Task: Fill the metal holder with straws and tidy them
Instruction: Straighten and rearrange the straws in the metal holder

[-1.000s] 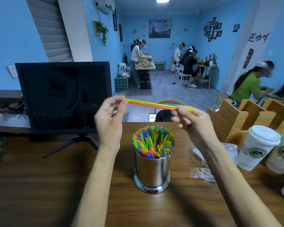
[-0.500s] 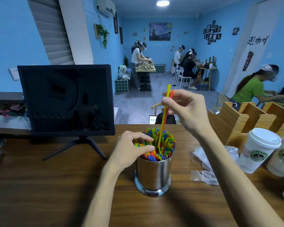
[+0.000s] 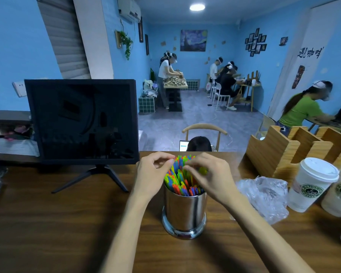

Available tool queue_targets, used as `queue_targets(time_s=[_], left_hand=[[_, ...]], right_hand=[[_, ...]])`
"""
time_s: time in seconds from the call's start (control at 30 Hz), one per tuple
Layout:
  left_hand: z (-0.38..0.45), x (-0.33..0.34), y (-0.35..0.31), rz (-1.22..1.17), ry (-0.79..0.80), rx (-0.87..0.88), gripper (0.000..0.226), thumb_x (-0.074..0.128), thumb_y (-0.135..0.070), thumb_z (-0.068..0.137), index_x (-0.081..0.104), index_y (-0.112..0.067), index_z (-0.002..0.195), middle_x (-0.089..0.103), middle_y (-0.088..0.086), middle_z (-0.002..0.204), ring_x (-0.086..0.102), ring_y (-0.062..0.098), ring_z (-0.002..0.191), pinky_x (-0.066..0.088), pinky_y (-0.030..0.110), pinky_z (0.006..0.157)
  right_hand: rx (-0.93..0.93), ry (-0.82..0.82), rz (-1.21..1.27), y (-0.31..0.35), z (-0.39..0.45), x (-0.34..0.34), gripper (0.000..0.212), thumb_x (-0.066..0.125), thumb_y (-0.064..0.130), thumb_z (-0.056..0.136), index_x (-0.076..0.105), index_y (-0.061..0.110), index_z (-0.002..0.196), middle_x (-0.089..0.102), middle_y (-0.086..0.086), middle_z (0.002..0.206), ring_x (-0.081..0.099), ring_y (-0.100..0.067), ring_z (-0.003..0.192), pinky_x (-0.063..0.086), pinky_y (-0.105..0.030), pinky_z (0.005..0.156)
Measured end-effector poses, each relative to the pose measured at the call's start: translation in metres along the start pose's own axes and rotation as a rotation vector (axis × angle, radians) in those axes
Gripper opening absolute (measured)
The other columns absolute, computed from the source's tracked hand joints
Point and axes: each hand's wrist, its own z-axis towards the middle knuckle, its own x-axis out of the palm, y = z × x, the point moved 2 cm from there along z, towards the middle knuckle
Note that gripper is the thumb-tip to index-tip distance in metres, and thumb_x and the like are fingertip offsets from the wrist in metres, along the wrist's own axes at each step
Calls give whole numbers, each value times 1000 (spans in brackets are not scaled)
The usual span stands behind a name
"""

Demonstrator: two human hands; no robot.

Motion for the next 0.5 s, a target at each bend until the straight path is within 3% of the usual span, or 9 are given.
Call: queue_targets(time_s=[0.07, 0.17, 0.27, 0.4, 0.5], left_hand=[[5, 5, 3, 68, 12, 16, 11, 73, -20, 92, 79, -28, 96, 73, -15, 94, 68, -1, 86, 52, 11, 72], [15, 11, 8, 178, 45, 20, 15, 66, -25, 97, 77, -28, 105, 70, -10, 107, 65, 5, 96, 56, 22, 82], [28, 17, 8, 257, 113, 17, 21, 61, -26, 99, 74, -26, 116, 66, -6, 115, 62, 10, 104, 54, 31, 91], [39, 24, 0, 344, 269, -15, 27, 66, -35, 96, 74, -24, 120, 70, -5, 117, 63, 9, 100, 52, 26, 86], [43, 25, -4, 402, 298, 3, 22, 64, -31, 97, 77, -26, 115, 75, -6, 113, 66, 9, 98, 56, 29, 84]], right_hand=[[24, 16, -9, -3, -7, 5, 26, 70, 45, 92, 79, 23, 82, 69, 14, 89, 62, -4, 90, 50, -23, 79], [55, 43, -13, -4, -9, 5, 39, 58, 52, 96, 81, 23, 84, 69, 16, 94, 56, -3, 100, 44, -17, 86], [126, 49, 95, -3, -6, 2, 40, 58, 53, 94, 82, 23, 84, 69, 20, 96, 57, -2, 103, 42, -15, 87], [250, -15, 244, -4, -3, -2, 26, 66, 40, 96, 82, 23, 85, 70, 18, 96, 65, -8, 101, 50, -27, 87], [287, -21, 261, -7, 0, -3, 25, 67, 36, 96, 81, 22, 81, 71, 16, 93, 66, -10, 98, 52, -36, 86]])
